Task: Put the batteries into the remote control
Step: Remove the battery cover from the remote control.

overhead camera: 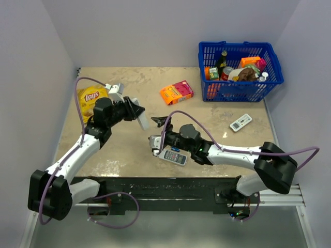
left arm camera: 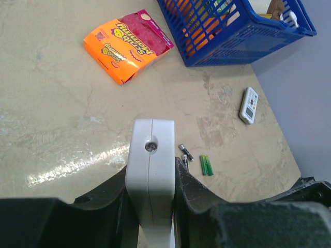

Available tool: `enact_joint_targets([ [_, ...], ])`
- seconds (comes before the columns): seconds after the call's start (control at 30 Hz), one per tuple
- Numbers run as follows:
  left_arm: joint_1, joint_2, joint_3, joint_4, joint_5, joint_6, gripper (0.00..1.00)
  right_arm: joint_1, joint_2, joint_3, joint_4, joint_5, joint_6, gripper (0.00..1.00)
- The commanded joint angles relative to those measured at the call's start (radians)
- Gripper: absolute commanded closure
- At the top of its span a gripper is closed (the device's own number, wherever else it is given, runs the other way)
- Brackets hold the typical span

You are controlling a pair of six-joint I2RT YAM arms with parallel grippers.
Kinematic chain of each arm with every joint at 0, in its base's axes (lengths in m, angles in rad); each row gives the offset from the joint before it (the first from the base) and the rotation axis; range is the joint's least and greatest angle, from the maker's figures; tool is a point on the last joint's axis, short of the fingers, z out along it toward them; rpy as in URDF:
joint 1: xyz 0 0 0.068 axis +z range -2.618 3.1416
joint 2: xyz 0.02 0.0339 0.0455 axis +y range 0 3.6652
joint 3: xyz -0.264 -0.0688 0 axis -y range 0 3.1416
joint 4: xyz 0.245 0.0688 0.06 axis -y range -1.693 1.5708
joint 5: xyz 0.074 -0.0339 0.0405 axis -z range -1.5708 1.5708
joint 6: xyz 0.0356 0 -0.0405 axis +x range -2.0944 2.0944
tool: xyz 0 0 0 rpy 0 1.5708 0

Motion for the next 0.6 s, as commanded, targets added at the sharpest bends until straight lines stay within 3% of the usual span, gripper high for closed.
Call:
enact_joint_targets([
  [0.0, 0.017, 0.013, 0.057, 0.005, 0.094, -0.032, 1.00, 0.038, 0.042, 0.001, 0.149, 0.072, -0.129, 0.02],
  [0.23, 0.026, 0.020, 0.047, 0.017, 0.116, -0.055, 1.00, 0.061, 0.125, 0.058, 0.111, 0.066, -0.172, 0.02],
  [0.57, 0.031, 0.051, 0.052, 0.003, 0.150, -0.065, 1.00, 0.068, 0.169, 0.048, 0.189, 0.072, -0.178, 0.02],
])
